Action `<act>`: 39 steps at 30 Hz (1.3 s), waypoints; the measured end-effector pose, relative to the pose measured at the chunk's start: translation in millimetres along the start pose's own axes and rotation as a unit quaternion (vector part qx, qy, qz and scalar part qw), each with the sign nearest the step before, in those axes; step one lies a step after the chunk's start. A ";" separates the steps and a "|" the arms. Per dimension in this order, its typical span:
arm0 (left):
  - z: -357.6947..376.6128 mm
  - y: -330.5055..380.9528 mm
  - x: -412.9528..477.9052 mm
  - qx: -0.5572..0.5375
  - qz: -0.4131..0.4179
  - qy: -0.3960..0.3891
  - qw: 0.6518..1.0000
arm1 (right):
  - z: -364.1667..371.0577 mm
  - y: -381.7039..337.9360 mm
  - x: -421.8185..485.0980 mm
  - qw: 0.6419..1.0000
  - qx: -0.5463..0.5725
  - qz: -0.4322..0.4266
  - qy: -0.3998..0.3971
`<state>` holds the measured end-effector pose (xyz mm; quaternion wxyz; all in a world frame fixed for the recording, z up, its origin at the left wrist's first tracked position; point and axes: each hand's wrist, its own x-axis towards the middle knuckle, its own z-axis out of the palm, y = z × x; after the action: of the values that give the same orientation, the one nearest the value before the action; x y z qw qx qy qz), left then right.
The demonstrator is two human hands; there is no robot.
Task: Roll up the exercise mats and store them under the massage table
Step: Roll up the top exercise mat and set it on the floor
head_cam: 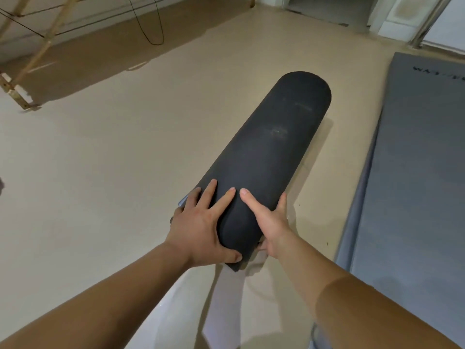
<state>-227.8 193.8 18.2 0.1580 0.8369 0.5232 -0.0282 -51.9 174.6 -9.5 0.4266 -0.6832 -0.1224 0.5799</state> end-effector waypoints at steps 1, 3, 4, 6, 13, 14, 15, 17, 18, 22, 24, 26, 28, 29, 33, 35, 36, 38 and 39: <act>-2.2 -7.2 4.4 0.000 -0.012 0.003 1.000 | 9.6 -7.2 5.5 1.000 -0.011 -0.001 -0.006; -5.9 -23.9 13.9 -0.007 -0.035 0.010 0.999 | 28.7 -21.2 15.6 0.999 -0.030 -0.006 -0.024; -7.3 -30.7 19.3 -0.010 -0.046 0.010 0.999 | 37.1 -27.6 20.2 0.999 -0.039 -0.008 -0.028; -10.8 -42.0 27.1 -0.014 -0.073 0.007 0.997 | 54.4 -35.9 31.1 0.997 -0.070 -0.024 -0.028; -19.6 -46.3 32.0 -0.025 -0.105 -0.013 0.994 | 67.8 -44.6 39.0 0.980 -0.171 -0.102 0.002; -20.6 -43.7 31.3 -0.022 -0.107 -0.019 0.994 | 63.0 -45.0 35.3 0.976 -0.183 -0.118 0.009; -21.7 -40.6 31.0 -0.020 -0.109 -0.024 0.994 | 57.0 -45.6 30.9 0.971 -0.198 -0.131 0.011; -25.8 -32.7 30.4 -0.001 -0.112 -0.032 0.993 | 42.8 -47.9 20.1 0.961 -0.237 -0.143 0.003; -28.4 -28.0 29.9 0.012 -0.111 -0.030 0.993 | 35.3 -48.6 15.9 0.957 -0.254 -0.143 -0.004; -35.1 -5.9 26.6 0.047 -0.082 0.007 0.996 | 12.0 -58.5 -13.2 0.953 -0.272 -0.123 -0.056; -36.8 7.9 24.0 0.082 -0.039 0.006 0.996 | 2.6 -59.5 -23.6 0.955 -0.260 -0.115 -0.081; -34.4 20.8 19.7 0.091 -0.009 0.007 0.996 | -6.4 -52.0 -31.9 0.955 -0.257 -0.107 -0.099; -34.4 29.9 16.8 0.087 -0.010 -0.011 0.996 | -12.6 -45.6 -37.7 0.950 -0.273 -0.109 -0.101; -33.7 31.4 15.7 0.086 -0.017 -0.021 0.996 | -14.2 -43.5 -42.3 0.948 -0.280 -0.109 -0.104; -25.7 25.6 17.9 0.112 -0.085 -0.021 0.990 | -17.7 -40.8 -49.6 0.946 -0.292 -0.100 -0.100; -22.3 17.4 17.0 0.131 -0.138 -0.008 0.982 | -13.7 -34.7 -42.0 0.950 -0.287 -0.089 -0.085; -20.9 11.7 16.3 0.133 -0.160 0.003 0.978 | -9.1 -30.5 -38.5 0.951 -0.289 -0.081 -0.078; -21.1 -1.0 15.0 0.127 -0.171 0.031 0.977 | 1.6 -22.3 -31.7 0.952 -0.290 -0.065 -0.065; -21.8 -9.1 14.5 0.123 -0.162 0.043 0.978 | 8.2 -18.0 -27.0 0.953 -0.290 -0.057 -0.064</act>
<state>-231.8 216.4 33.6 0.0249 0.7546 0.6507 -0.0810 -61.4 171.2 22.5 0.2334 -0.7306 -0.3517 0.5367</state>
